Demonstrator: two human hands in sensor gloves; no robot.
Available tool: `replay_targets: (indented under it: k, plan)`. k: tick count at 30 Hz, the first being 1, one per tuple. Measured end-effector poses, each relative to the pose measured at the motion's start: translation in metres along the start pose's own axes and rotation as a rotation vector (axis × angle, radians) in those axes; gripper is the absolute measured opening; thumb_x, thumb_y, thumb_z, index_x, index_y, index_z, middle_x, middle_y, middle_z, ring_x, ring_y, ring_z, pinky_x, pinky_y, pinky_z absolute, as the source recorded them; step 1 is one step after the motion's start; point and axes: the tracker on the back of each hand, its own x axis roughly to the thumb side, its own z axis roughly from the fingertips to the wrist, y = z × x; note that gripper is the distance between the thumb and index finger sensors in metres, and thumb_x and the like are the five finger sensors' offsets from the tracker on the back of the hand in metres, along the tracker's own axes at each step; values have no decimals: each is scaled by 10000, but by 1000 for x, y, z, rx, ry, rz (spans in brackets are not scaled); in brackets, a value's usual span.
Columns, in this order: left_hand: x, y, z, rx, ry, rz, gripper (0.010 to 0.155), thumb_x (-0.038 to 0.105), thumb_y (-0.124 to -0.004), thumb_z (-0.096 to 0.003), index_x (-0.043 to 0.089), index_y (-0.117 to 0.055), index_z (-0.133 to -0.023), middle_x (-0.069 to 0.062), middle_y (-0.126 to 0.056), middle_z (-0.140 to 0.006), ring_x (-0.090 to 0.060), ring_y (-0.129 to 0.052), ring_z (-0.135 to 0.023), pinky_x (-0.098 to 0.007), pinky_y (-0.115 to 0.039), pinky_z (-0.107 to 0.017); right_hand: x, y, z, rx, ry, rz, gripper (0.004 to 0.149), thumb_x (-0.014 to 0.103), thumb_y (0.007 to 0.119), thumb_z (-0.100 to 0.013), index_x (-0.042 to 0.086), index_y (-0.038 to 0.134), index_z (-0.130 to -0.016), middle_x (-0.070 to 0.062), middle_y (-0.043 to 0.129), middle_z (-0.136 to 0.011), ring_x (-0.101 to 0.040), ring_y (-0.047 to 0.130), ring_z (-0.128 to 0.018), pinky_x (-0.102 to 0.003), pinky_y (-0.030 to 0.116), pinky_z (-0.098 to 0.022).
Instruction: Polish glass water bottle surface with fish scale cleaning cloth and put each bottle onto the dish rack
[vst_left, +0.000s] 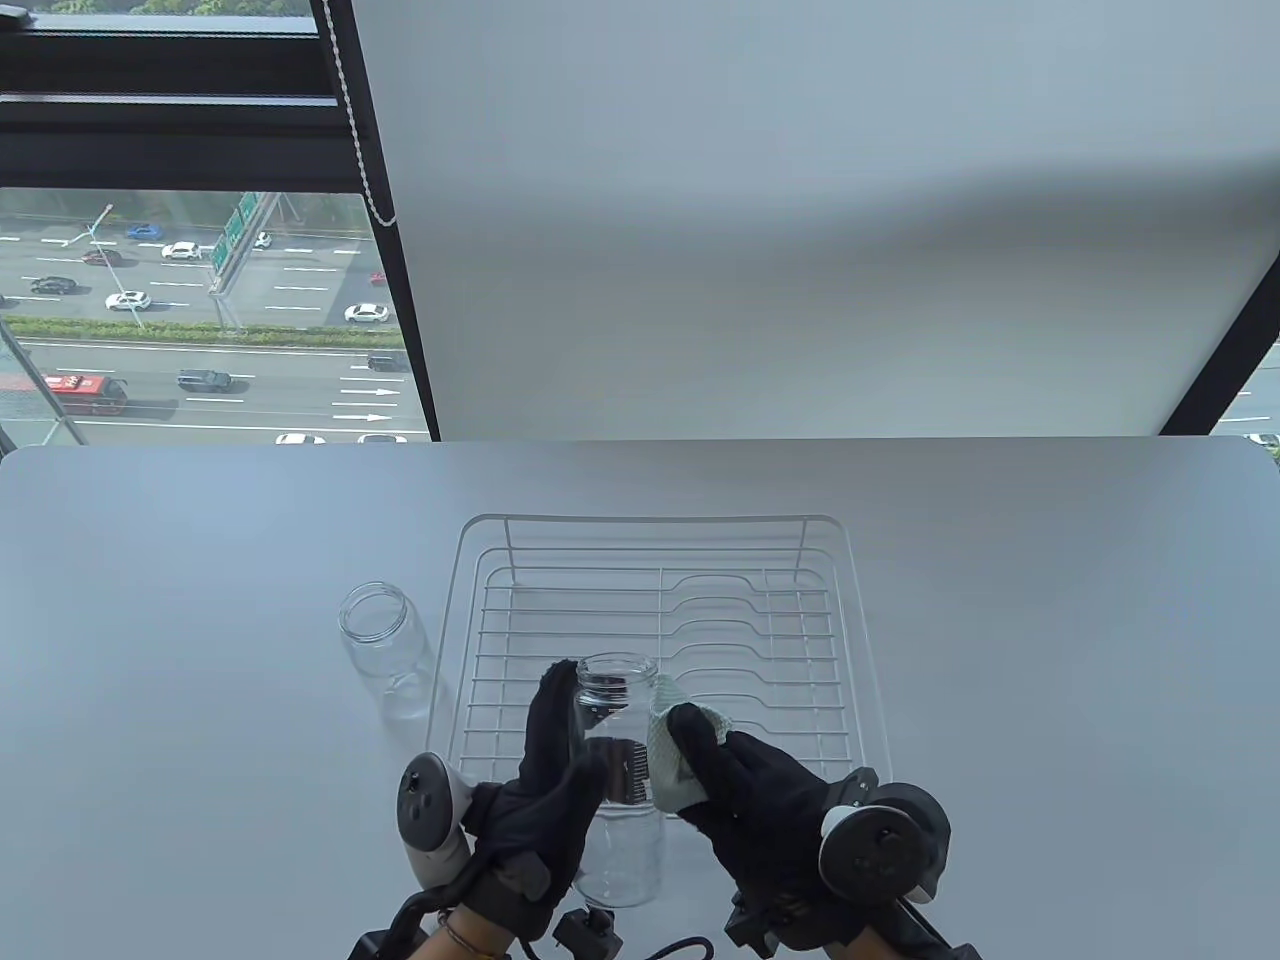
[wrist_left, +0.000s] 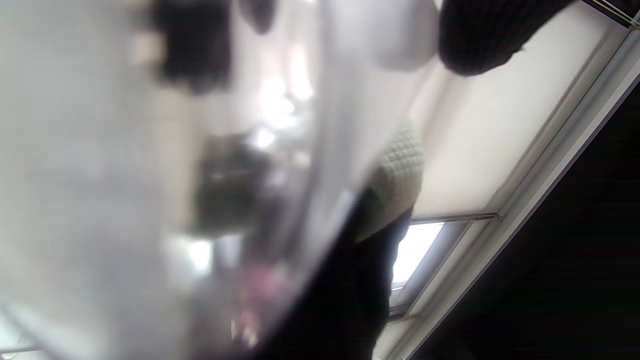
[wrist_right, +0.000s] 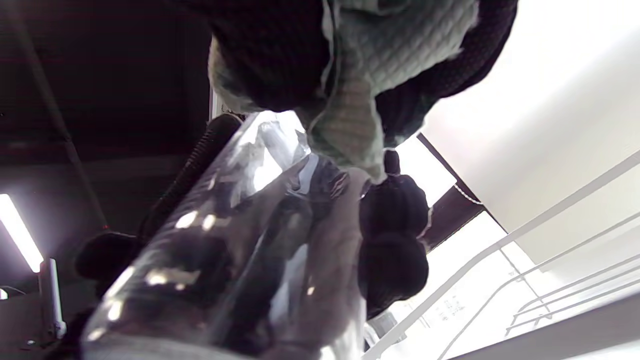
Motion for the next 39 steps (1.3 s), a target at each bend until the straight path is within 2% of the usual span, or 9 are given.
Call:
replay_targets:
  k: [6, 11, 16, 24, 29, 31, 36, 37, 39]
  plan:
    - [-5, 10, 1, 96, 25, 43, 883, 630, -701, -518, 270, -164, -1120, -138, -338, -1163, -556, -784, -801, -653, -755, -548, 15, 10, -5, 264, -104, 87, 516, 255, 899, -449, 468, 742, -892, -14, 798, -866, -208, 899, -724, -516, 705, -655]
    - [-4, 5, 2, 48, 22, 0, 876, 630, -682, -519, 267, -159, -1119, -139, -337, -1161, -550, -793, -799, -643, -764, -545, 4, 5, -1, 35, -24, 129, 546, 300, 858, -480, 475, 660, -958, -13, 821, -901, -241, 898, -775, -518, 746, -625]
    - [-3, -1, 1, 18, 9, -14, 877, 630, -685, -521, 268, -161, -1123, -137, -342, -1164, -547, -798, -796, -639, -768, -543, -5, -1, -1, -6, 32, 76, 660, 316, 858, -479, 293, 515, -1042, -33, 860, -868, -219, 963, -706, -436, 802, -578]
    - [-8, 11, 3, 95, 31, 5, 860, 613, -667, -525, 257, -163, -1124, -174, -334, -1155, -569, -779, -797, -667, -749, -536, 6, 8, -7, 333, -45, 139, 534, 257, 884, -461, 481, 705, -912, -27, 804, -882, -242, 889, -760, -492, 728, -640]
    - [-6, 4, 2, 35, 25, 8, 861, 603, -653, -525, 250, -141, -1120, -173, -317, -1154, -564, -770, -808, -657, -749, -547, -7, 4, -3, 99, 69, 91, 571, 318, 816, -507, 501, 578, -992, -62, 805, -942, -287, 891, -792, -492, 747, -622]
    - [-6, 0, 2, -3, 38, -2, 883, 587, -674, -521, 240, -116, -1111, -181, -270, -1158, -573, -750, -822, -662, -743, -553, -13, 3, -3, 85, 96, 56, 581, 335, 790, -520, 504, 525, -1009, -93, 797, -951, -308, 901, -776, -492, 764, -598]
    - [-7, 3, 2, 28, 30, 0, 864, 553, -655, -524, 218, -125, -1117, -198, -293, -1152, -592, -745, -815, -679, -736, -548, -14, 9, -6, 282, 80, -38, 567, 324, 796, -512, 569, 560, -966, -108, 861, -824, -273, 965, -629, -458, 815, -509]
    - [-8, 5, 2, 52, 25, 1, 861, 551, -658, -522, 215, -136, -1119, -203, -296, -1152, -596, -749, -810, -680, -738, -547, -12, 12, -9, 422, 51, -34, 556, 319, 803, -513, 572, 580, -955, -105, 857, -811, -272, 957, -628, -454, 810, -511]
    - [-9, 7, 2, 66, 24, -1, 870, 552, -680, -523, 209, -147, -1118, -206, -311, -1150, -604, -749, -811, -682, -741, -557, -11, 15, -9, 547, 69, -16, 553, 320, 798, -519, 588, 569, -945, -103, 841, -817, -269, 944, -645, -453, 797, -528]
